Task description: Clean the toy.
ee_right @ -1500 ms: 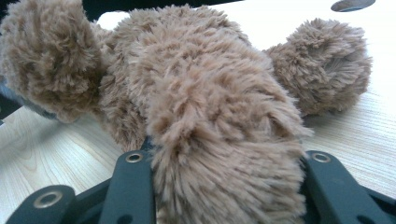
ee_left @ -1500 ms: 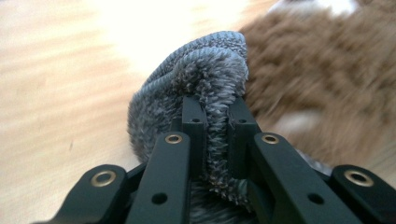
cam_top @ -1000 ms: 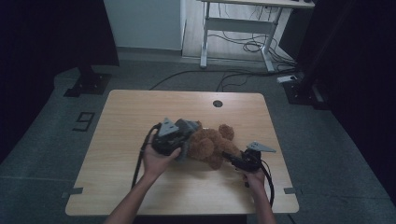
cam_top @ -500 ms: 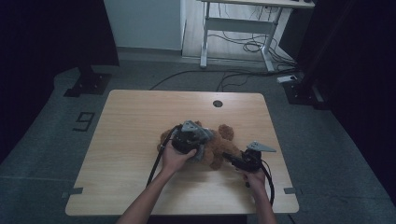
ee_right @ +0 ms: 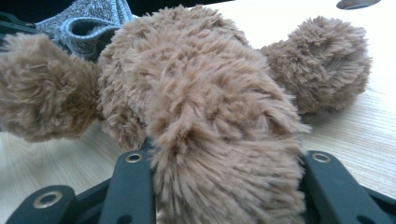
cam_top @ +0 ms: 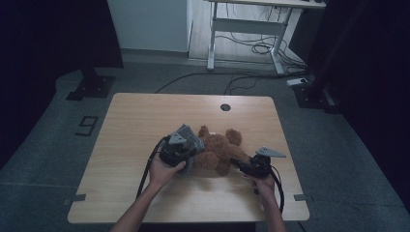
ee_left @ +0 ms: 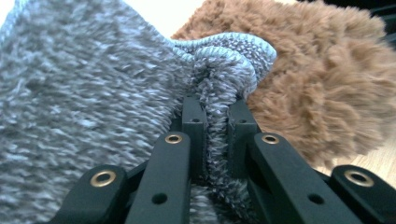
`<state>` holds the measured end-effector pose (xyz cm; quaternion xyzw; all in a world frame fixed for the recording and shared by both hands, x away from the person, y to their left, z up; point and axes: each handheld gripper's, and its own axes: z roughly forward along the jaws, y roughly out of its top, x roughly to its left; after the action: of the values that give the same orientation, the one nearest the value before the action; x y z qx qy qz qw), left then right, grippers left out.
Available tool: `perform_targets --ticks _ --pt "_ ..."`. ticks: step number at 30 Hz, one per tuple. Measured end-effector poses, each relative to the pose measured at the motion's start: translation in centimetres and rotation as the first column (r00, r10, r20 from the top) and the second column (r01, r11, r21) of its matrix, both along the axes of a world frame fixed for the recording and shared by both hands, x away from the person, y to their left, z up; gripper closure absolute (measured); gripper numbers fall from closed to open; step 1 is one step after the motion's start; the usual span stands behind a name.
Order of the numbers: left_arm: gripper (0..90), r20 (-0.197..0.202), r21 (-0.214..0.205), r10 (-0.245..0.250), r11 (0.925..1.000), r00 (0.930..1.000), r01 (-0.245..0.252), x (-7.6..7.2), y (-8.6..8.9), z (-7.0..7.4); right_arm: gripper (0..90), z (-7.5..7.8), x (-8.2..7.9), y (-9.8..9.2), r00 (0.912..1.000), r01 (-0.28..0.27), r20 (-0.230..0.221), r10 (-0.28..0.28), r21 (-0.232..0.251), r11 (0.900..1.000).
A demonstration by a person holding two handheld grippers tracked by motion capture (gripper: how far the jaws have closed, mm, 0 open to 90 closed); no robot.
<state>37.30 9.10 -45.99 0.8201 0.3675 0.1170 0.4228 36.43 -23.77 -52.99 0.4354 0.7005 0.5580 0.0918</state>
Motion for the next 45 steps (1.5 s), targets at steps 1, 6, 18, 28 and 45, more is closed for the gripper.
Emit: perform_targets --ticks 1,6,18,28,45 --pt "81.0 0.012 -0.008 -0.003 1.0000 0.9999 0.003 0.1 -0.2 0.4 55.8 0.0 0.0 0.0 1.0000 0.003 0.000 -0.003 -0.001 1.0000" --pt "81.0 0.060 -0.043 -0.043 0.9980 0.9973 0.046 0.7 -2.8 3.0 55.8 0.0 0.1 0.0 1.0000 0.007 -0.002 -0.007 0.003 1.0000" --pt "80.9 -0.056 -0.024 -0.169 0.9854 0.9839 0.168 0.9 -10.5 -0.1 55.9 -0.1 0.1 -0.2 0.9999 0.013 -0.009 -0.013 -0.007 0.9999" --pt "81.0 -0.100 -0.027 -0.176 0.9843 0.9793 0.174 -0.7 -7.9 -2.3 56.2 -0.3 0.2 -0.3 0.9997 0.012 -0.020 -0.012 0.016 0.9998" --pt "80.8 -0.100 0.065 -0.166 0.9828 0.9810 0.173 -2.5 -6.4 -4.6 56.1 -0.3 0.2 -0.5 0.9998 -0.004 -0.018 0.004 0.015 0.9999"
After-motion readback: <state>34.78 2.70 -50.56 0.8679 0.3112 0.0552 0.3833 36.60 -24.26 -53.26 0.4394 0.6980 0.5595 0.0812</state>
